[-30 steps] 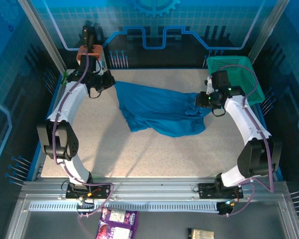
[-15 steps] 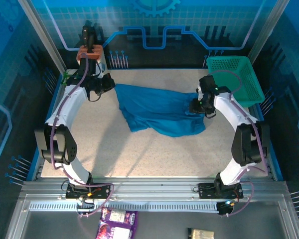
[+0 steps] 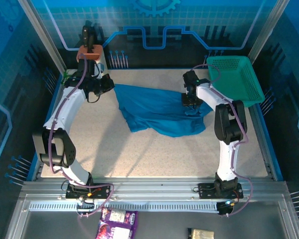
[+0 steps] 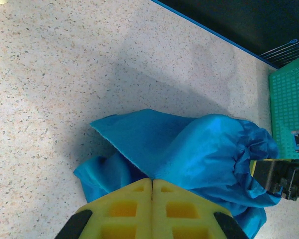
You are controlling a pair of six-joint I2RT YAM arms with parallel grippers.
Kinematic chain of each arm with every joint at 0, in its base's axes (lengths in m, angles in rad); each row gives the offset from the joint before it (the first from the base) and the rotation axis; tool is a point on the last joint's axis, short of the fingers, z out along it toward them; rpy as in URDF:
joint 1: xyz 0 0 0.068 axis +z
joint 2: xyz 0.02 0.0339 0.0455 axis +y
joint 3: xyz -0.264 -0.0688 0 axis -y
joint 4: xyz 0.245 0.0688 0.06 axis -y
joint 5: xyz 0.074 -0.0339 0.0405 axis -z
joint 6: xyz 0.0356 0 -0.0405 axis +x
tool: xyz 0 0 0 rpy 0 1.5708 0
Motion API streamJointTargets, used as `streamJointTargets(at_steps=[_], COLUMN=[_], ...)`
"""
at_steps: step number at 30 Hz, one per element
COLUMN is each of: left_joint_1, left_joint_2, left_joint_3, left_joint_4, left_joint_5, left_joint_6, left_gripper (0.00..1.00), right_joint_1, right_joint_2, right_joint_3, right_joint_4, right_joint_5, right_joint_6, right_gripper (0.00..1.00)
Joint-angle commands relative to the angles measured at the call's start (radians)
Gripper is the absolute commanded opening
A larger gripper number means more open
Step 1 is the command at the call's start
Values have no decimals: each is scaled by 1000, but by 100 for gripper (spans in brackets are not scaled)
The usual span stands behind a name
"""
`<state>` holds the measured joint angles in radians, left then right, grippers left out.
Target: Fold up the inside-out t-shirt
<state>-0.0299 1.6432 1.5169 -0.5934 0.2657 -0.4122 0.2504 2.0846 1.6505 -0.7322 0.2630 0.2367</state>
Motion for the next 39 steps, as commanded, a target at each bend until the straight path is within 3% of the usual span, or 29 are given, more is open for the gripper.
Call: streamJointTargets(at_steps=[1,3,6,10,22,32,35,39], left_joint_1=[-2,-2,-2,4,169,235,235,234], left_joint_2=[-32,-31,-37,-71,-246,-504,-518,-444], left_joint_3=[-22,-28,-37,-23,151,173,225,325], left_joint_4=[-5,-3,3,5,16,96,124,142], left_joint_5=[-16,-13,-14,-63,-98,-157,-145,-82], left_joint_6=[23,18,12,10,-66,-66,-77,-101], left_gripper=[0,0,0,0,0,0,0,0], right_joint_1=[13,12,15,16,-59,-143,-144,-144], right_joint_2=[33,32,1,-96,-501,-967,-994,-884], right_joint_3=[32,30,14,26,372,226,260,392], right_joint_4=[-26,-27,-19,-27,-150,107,149,114], right_joint_5=[55,47,41,59,68,148,163,146], right_joint_6=[-31,-31,-24,-21,-47,-54,-76,-102], right_gripper=[46,39,19,1,0,0,0,0])
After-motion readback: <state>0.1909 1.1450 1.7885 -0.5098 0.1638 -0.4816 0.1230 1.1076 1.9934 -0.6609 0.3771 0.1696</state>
